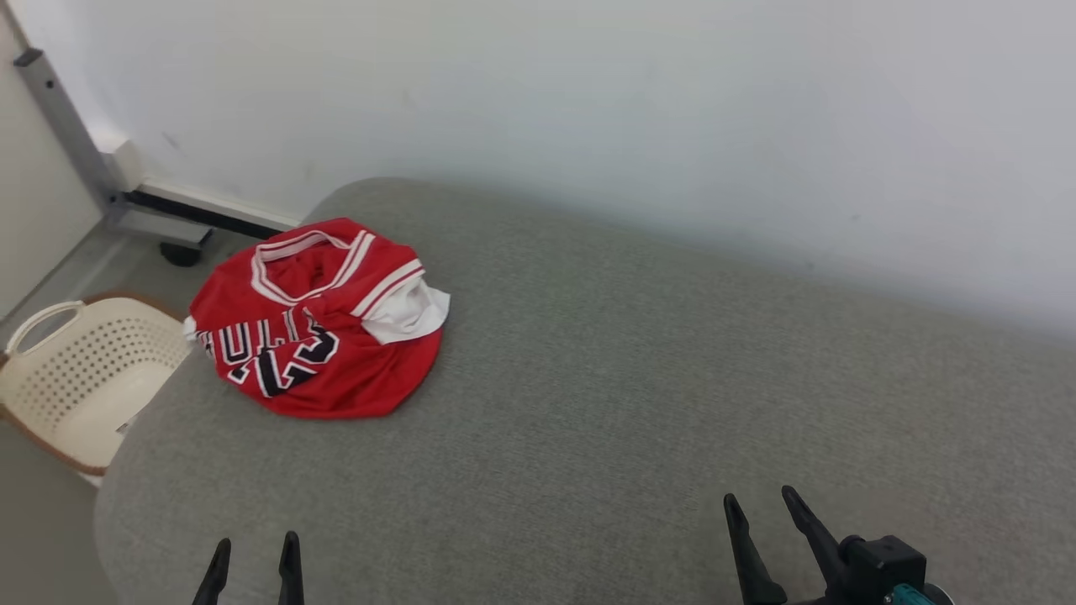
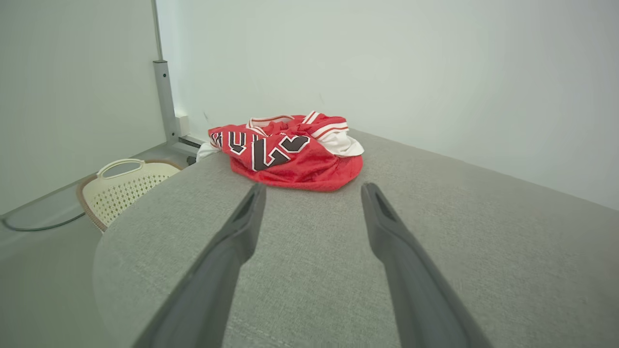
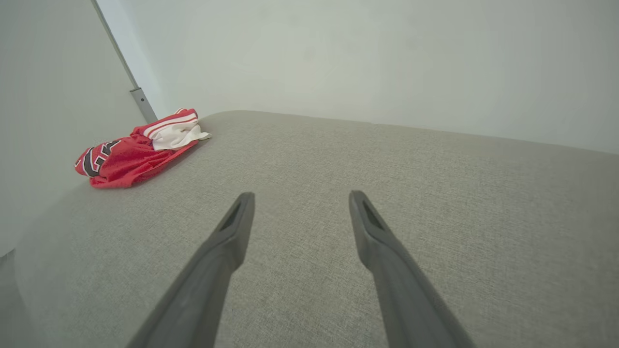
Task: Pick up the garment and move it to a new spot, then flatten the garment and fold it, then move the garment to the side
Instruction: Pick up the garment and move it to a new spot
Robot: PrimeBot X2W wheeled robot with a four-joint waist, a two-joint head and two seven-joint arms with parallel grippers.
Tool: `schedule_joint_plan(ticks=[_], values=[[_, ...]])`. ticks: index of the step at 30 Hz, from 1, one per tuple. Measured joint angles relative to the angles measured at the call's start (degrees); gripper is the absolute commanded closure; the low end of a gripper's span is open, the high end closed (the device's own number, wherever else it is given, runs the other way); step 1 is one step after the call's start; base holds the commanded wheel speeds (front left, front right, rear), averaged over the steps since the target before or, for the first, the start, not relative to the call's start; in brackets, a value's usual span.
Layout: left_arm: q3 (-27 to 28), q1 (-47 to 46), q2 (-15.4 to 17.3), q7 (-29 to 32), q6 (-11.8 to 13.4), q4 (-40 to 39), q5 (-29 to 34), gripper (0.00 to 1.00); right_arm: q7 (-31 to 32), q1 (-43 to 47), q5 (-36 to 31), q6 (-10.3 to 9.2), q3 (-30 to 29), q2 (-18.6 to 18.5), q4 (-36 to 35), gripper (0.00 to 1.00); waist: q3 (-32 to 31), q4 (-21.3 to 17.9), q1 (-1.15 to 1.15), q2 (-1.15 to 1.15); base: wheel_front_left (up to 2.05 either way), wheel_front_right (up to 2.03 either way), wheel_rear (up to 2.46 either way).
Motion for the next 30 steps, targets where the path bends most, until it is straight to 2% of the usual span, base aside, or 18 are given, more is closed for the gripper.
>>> schedule_joint_plan(ticks=[7,12,30], values=[[1.33,1.15,-0.07,0.0,0.07,-1.21,-0.16,0.0,0.33,-1.69,0.36,0.0,2.96,0.04,0.97,0.0,-0.06,6.04,0.0,0.0,0.0,0.0,0.0],[2.09,1.91,-0.47,0.0,0.44,-2.38,-0.16,0.0,0.56,-3.31,0.45,0.0,4.52,0.04,1.83,0.0,0.58,7.96,0.0,0.0,0.0,0.0,0.0],[2.58,1.91,-1.87,0.0,0.46,-2.52,-0.04,0.0,0.07,-5.55,0.89,0.0,5.03,-0.29,3.83,0.0,3.18,9.13,0.0,0.01,0.0,0.0,0.0]])
